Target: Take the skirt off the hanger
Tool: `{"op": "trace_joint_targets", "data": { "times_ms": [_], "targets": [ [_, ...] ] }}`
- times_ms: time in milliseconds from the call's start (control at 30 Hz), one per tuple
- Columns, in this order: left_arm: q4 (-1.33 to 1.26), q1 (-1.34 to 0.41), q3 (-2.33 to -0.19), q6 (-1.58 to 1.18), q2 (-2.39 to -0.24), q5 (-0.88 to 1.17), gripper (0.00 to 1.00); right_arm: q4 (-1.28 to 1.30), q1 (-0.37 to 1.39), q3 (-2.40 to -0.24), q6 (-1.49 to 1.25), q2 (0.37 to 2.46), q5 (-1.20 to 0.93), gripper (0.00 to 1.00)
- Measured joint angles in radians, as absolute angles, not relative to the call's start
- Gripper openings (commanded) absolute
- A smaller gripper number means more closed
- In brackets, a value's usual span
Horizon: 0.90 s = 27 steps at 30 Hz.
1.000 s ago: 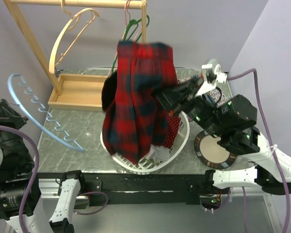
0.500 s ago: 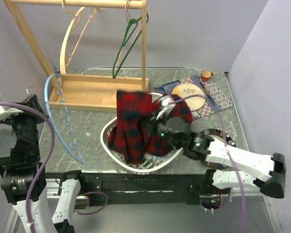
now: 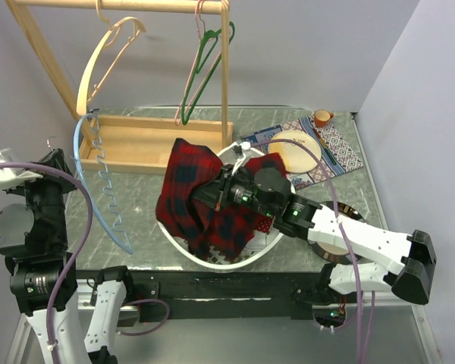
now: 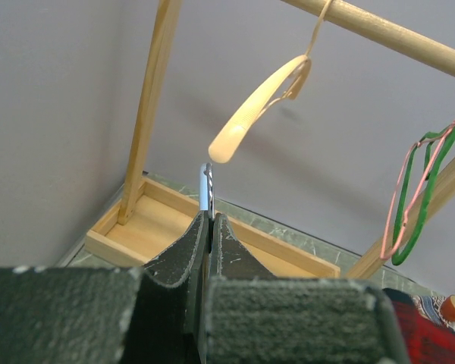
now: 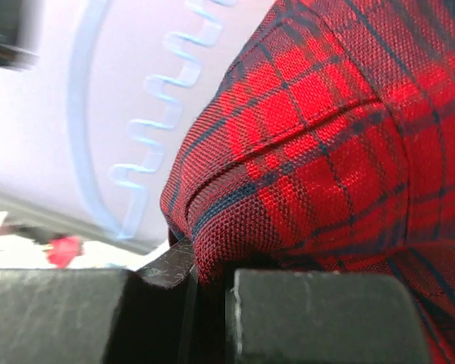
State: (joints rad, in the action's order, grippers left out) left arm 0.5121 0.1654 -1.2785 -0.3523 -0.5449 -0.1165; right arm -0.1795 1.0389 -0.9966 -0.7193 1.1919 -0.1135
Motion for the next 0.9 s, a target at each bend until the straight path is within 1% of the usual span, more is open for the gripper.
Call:
{"op": "trace_joint_targets", "data": {
  "times_ms": [167,267,400,500,567,667,733,800,833,900],
  "targets": [
    [0.499,0.165,-1.251,-0.353,-0.538,-0.116,0.01,-0.278,1.027,-0.987,-0.821,1.156,-0.215,0.0],
    [0.497,0.165,-1.242,-0.353,-0.541,-0.109,0.01,-0.284,1.025,-0.987,-0.831,1.146,-0.225,0.0],
    [0.494,0.165,-1.242,-0.353,-0.543,-0.094,0.01,-0.234,1.021,-0.942,-0.781,1.077,-0.094,0.0],
    [0.49,0.165,-1.242,-0.352,-0.543,-0.092,0.01,-0.178,1.002,-0.831,-0.757,0.988,0.089,0.0],
    [0.491,0.165,-1.243,-0.35,-0.543,-0.091,0.01,-0.128,0.974,-0.761,-0.762,0.966,0.195,0.0],
    [0.489,0.165,-1.245,-0.336,-0.543,-0.083,0.01,-0.099,0.949,-0.659,-0.787,0.989,0.263,0.0],
    [0.484,0.165,-1.246,-0.326,-0.543,-0.075,0.01,-0.078,0.947,-0.596,-0.812,1.043,0.27,0.0],
    [0.486,0.165,-1.25,-0.316,-0.546,-0.068,0.01,-0.04,0.947,-0.576,-0.841,1.11,0.279,0.01],
    [0.491,0.165,-1.26,-0.31,-0.551,-0.066,0.01,-0.028,0.947,-0.577,-0.85,1.132,0.286,0.14],
    [0.493,0.165,-1.284,-0.304,-0.568,-0.061,0.01,0.012,0.947,-0.593,-0.864,1.14,0.302,0.34]
  ]
}}
